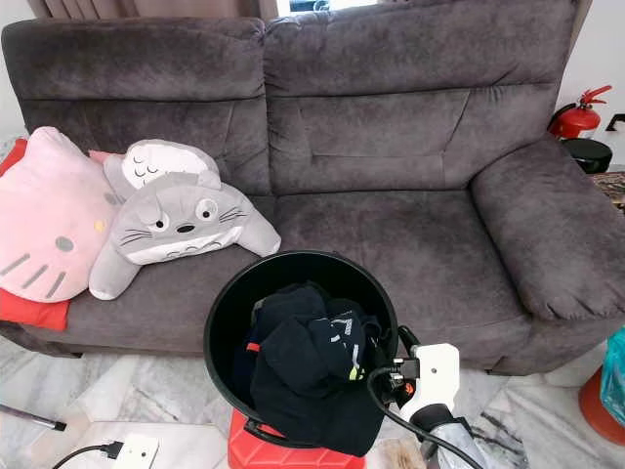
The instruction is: Hang hanger
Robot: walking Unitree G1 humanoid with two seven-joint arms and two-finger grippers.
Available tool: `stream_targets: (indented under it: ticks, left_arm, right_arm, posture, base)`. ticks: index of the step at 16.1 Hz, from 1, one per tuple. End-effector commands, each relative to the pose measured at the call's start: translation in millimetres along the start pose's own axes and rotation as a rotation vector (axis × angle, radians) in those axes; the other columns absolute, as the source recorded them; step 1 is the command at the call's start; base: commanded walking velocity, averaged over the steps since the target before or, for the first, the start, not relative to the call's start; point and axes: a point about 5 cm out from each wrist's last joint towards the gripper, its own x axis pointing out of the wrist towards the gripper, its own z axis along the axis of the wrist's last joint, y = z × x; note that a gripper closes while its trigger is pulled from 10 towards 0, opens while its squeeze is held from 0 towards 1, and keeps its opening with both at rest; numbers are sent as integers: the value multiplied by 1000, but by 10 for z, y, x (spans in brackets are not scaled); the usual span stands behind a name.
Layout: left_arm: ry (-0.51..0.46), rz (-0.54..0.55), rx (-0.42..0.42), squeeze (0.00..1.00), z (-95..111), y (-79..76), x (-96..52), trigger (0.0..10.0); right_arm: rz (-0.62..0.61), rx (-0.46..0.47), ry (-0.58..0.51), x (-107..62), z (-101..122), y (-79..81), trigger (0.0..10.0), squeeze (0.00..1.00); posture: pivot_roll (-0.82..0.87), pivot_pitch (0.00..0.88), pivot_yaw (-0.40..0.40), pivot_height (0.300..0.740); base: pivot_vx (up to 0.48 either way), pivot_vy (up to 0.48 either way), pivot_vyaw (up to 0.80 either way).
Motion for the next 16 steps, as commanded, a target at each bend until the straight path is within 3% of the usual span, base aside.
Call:
stream_targets:
  ticks: [1, 4, 5, 6, 9, 11, 13, 16]
  left_arm:
    - [10, 6, 4, 0, -32, 32, -9, 10000]
    - [10, 6, 4, 0, -32, 32, -9, 10000]
    - [17, -7, 6, 0, -42, 9, -10, 10000]
    - [18, -9, 6, 0, -45, 5, -10, 10000]
    - [18, -14, 4, 0, -49, -11, -11, 10000]
    - [15, -14, 2, 0, -35, -22, -7, 10000]
    - [12, -14, 2, 0, -23, -26, -3, 10000]
    - [7, -12, 4, 0, -12, -21, -1, 10000]
  right_arm:
    - [5, 8, 1, 1, 3, 25, 10000, 0]
    - [2, 13, 4, -21, -4, 25, 10000, 0]
    - [173, -173, -104, 14, 509, 163, 10000, 0]
    - [183, -199, -119, 6, 573, 181, 10000, 0]
    - [82, -162, -114, -95, 507, 133, 10000, 0]
    - [-80, -130, -76, -219, 428, 20, 10000, 0]
    - [-151, -125, -96, -267, 476, -4, 10000, 0]
    - [-95, -157, -180, -149, 783, -15, 10000, 0]
  posture:
    - [-214, 0, 90, 740]
    - [-214, 0, 90, 740]
    - [-224, 0, 88, 740]
    - [-224, 0, 88, 740]
    - [-226, 0, 82, 740]
    - [-225, 0, 81, 740]
    - [-232, 0, 86, 740]
    - [-233, 0, 89, 740]
  base:
    - [0, 0, 0]
    - [0, 0, 0]
    - [0, 0, 0]
    - [0, 0, 0]
    - [0, 0, 0]
    - [0, 0, 0]
    - [0, 0, 0]
    - [0, 0, 0]
